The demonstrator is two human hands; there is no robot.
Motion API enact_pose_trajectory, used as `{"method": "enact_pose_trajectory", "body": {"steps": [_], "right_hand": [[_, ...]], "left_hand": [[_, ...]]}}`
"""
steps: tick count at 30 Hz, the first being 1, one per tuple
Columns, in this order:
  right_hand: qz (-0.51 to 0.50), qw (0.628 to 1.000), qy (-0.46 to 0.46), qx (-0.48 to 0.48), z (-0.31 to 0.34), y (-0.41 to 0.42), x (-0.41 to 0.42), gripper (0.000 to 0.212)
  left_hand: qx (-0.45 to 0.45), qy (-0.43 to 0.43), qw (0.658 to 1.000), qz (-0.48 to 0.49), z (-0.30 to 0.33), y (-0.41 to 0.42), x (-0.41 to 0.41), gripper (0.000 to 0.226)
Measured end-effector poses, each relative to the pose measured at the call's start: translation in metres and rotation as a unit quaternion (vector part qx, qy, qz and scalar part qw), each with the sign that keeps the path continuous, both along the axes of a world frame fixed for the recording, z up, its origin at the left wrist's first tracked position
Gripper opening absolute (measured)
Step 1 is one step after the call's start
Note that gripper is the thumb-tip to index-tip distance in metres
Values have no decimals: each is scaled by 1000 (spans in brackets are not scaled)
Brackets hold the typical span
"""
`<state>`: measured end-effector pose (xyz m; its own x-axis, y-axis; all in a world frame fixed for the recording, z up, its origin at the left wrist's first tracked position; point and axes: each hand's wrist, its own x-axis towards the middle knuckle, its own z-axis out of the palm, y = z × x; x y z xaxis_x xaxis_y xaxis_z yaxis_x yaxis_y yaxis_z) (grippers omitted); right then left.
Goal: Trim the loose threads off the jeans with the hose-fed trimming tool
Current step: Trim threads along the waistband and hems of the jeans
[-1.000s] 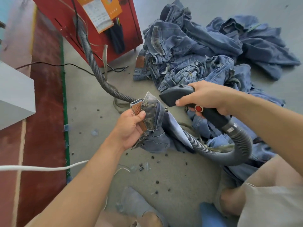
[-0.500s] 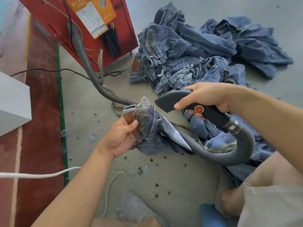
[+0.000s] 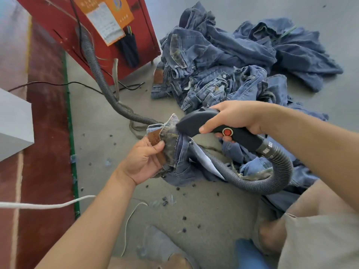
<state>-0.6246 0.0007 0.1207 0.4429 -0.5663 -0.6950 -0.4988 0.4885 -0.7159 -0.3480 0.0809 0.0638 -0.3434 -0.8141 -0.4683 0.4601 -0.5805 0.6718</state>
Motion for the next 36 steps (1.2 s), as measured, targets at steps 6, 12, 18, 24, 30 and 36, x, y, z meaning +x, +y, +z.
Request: {"method": "enact_pose_trajectory", "body": {"steps": [6,12,18,24,30,36], "right_hand": [[-70,963,95,-242,1,6,15,30],[144,909,169,-353,27,37,15,29],[107,917,183,-338,16,39,40,27],[16,951,144,-273,22,26,18,26],[-124,951,123,-255,7,37,26,35],[-225,945,50,-231,6,32,26,73]], "left_hand": [[28,-61,998,10,11,-7,-8,34],[68,-65,990,105,27,-21,-12,35],[82,-68,990,93,31,-20,-22,39],[112,-63,984,124,34,-21,-22,38],[77,-136,986,64,45,-20,-25,26],[-11,30,997,-74,67,-11,-28,55]]}}
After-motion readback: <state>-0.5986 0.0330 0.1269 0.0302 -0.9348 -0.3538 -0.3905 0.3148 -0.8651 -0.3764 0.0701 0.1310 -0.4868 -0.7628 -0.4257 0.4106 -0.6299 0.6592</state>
